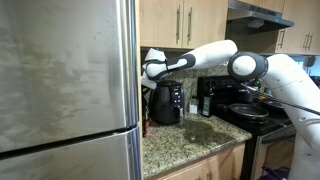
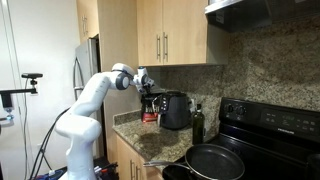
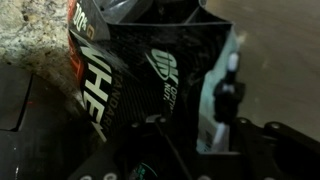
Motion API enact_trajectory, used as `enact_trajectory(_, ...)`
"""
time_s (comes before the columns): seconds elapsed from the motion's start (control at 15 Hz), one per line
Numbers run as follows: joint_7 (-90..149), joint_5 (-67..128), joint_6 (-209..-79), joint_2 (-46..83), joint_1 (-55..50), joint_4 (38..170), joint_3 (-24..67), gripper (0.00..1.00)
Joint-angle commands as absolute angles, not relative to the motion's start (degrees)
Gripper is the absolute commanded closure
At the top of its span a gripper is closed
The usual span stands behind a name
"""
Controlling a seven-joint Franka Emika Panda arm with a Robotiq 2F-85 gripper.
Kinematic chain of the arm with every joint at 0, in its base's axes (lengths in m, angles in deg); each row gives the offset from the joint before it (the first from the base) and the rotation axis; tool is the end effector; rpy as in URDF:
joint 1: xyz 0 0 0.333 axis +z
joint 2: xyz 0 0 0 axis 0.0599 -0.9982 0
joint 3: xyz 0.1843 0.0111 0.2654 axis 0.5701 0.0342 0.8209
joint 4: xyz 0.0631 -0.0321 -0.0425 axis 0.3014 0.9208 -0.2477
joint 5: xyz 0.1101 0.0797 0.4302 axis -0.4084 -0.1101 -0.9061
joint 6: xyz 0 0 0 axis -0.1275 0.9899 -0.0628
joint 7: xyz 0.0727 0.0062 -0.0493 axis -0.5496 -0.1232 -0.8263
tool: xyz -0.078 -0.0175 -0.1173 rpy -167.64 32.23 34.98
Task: Move the whey packet from the left corner to the front right of the counter
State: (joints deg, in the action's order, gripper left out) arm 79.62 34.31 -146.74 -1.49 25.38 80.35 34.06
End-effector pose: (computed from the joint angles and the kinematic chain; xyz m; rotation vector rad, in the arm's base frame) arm 0.7047 0.4881 0.4374 -2.6703 0.3884 -0.5769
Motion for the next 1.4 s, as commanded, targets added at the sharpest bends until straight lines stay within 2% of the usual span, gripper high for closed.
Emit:
enact_trajectory(0.0, 76.6, 34.0, -151.2, 0.2, 24.5, 84.8, 35.2, 0.84)
enact_trajectory(0.13, 76.5, 34.3, -152.9, 0.9, 24.3, 86.8, 34.6, 0.97)
enact_trajectory(0.27, 77.7, 34.9, -150.7, 1.8, 24.4, 87.8, 33.5, 1.00)
enact_trajectory(1.0, 68.2, 25.6, -120.9, 19.2, 19.1, 94.6, 35.6, 1.00)
enact_trajectory(1.33, 60.1, 15.1, -121.5, 29.8, 14.9, 106.8, 36.1, 1.00)
